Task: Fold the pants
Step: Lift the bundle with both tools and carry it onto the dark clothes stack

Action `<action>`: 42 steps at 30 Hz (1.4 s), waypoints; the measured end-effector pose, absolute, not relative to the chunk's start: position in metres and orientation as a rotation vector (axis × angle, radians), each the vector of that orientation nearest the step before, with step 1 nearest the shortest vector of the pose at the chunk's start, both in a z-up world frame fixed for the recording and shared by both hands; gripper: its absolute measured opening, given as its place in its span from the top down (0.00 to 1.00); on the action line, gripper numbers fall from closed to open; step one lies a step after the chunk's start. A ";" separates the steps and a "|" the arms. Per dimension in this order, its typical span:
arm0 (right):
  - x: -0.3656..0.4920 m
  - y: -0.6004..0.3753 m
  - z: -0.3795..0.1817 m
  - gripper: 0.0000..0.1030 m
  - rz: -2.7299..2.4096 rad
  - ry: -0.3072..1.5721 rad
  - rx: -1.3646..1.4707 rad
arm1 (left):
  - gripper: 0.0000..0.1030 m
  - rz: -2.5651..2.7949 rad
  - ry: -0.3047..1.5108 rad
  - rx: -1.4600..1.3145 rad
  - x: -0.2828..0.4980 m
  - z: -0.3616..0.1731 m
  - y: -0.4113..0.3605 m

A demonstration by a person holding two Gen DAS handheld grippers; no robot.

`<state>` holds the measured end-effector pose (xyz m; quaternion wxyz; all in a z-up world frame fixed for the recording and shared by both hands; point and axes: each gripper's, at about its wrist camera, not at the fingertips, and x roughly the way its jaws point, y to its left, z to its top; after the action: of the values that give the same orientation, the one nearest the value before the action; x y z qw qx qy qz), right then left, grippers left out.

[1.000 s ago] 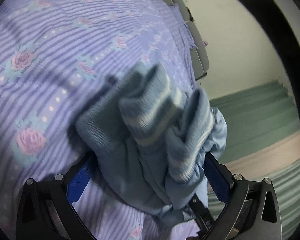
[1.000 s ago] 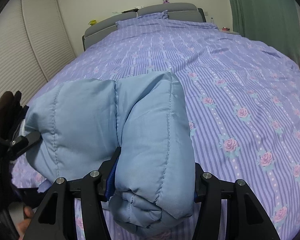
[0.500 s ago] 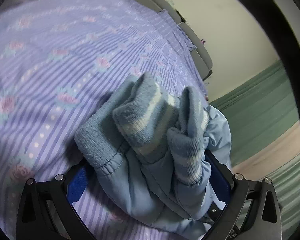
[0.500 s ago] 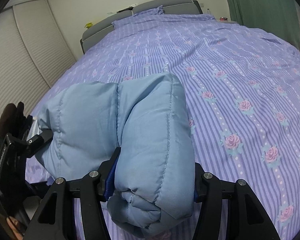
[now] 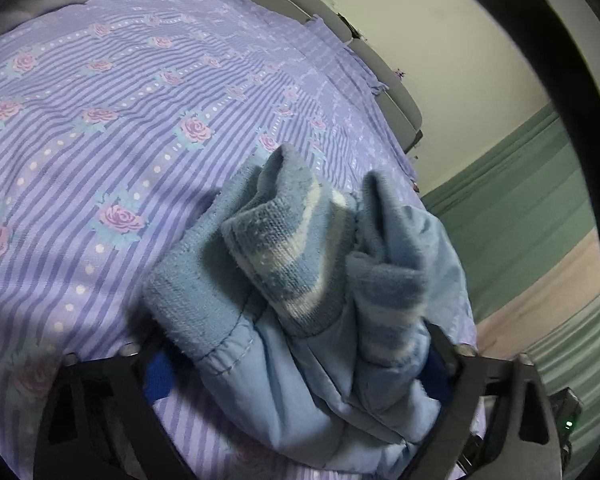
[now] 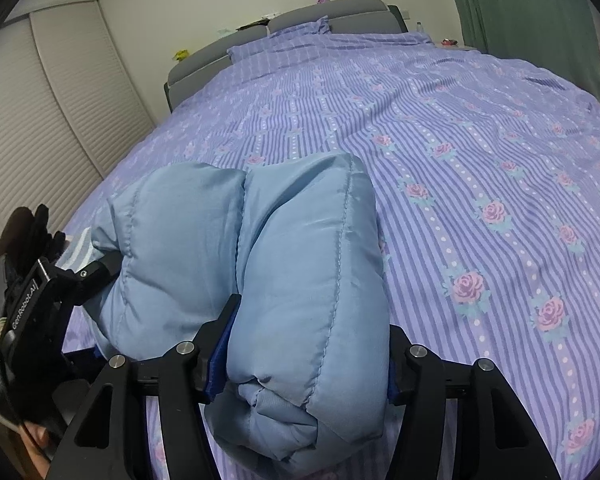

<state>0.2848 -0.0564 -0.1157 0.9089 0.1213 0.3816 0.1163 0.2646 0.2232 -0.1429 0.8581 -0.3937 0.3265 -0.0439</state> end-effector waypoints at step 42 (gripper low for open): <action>0.108 0.016 0.072 0.50 0.597 0.484 0.215 | 0.39 0.064 0.372 -0.523 0.033 0.077 0.301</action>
<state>0.1079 0.0160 0.0716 0.9215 0.1045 0.2354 0.2908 0.0330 0.3009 0.0769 0.9485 -0.2570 0.1827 0.0314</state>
